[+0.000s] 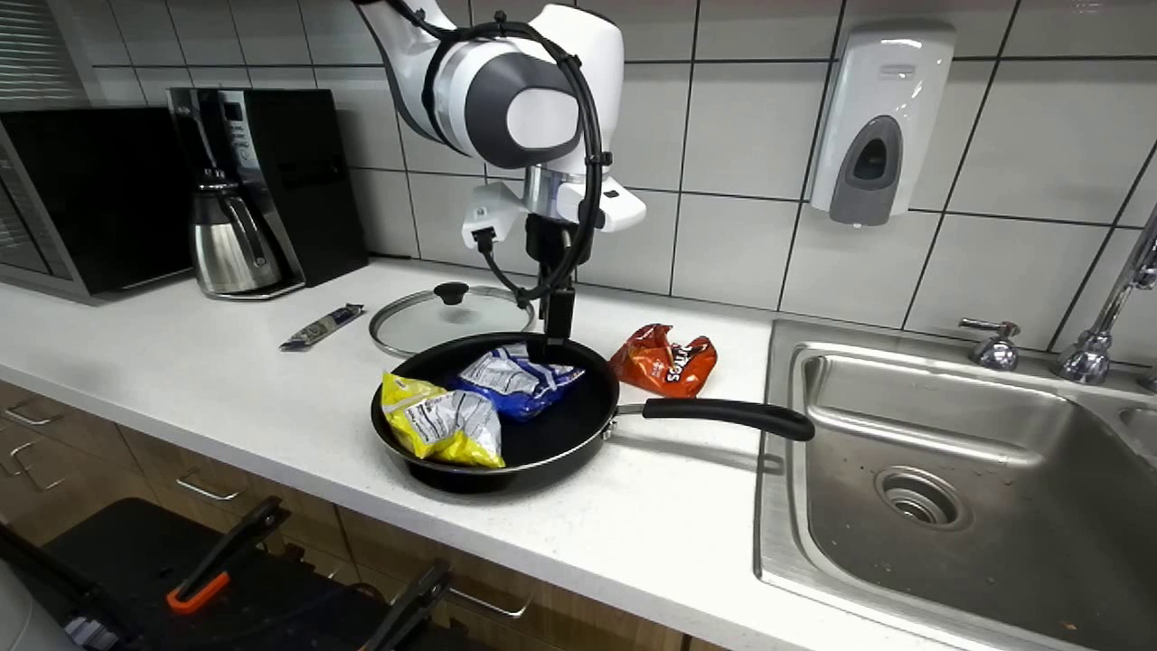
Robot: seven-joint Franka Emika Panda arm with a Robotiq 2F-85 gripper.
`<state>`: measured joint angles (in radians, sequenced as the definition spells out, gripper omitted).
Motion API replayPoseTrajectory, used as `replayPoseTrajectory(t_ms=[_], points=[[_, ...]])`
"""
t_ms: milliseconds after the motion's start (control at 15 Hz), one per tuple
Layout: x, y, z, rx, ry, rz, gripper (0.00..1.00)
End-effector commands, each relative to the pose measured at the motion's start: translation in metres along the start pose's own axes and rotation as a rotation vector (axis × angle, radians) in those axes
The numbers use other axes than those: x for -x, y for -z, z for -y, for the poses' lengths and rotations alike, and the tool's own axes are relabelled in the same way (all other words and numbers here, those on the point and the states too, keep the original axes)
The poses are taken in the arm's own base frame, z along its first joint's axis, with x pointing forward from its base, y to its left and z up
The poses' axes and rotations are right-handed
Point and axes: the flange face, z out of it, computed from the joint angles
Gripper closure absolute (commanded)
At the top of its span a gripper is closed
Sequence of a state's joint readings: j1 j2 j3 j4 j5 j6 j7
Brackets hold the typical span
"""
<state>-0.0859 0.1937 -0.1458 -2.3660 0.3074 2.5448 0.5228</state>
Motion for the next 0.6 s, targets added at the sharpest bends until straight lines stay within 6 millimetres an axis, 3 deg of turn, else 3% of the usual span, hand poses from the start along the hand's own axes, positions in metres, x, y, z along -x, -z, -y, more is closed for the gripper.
replayPoseTrajectory(t_ms=[0,533], points=[[-0.012,0.020,-0.005,-0.033,-0.016,-0.014,0.00],[-0.057,0.035,-0.022,-0.066,-0.104,-0.082,0.00]])
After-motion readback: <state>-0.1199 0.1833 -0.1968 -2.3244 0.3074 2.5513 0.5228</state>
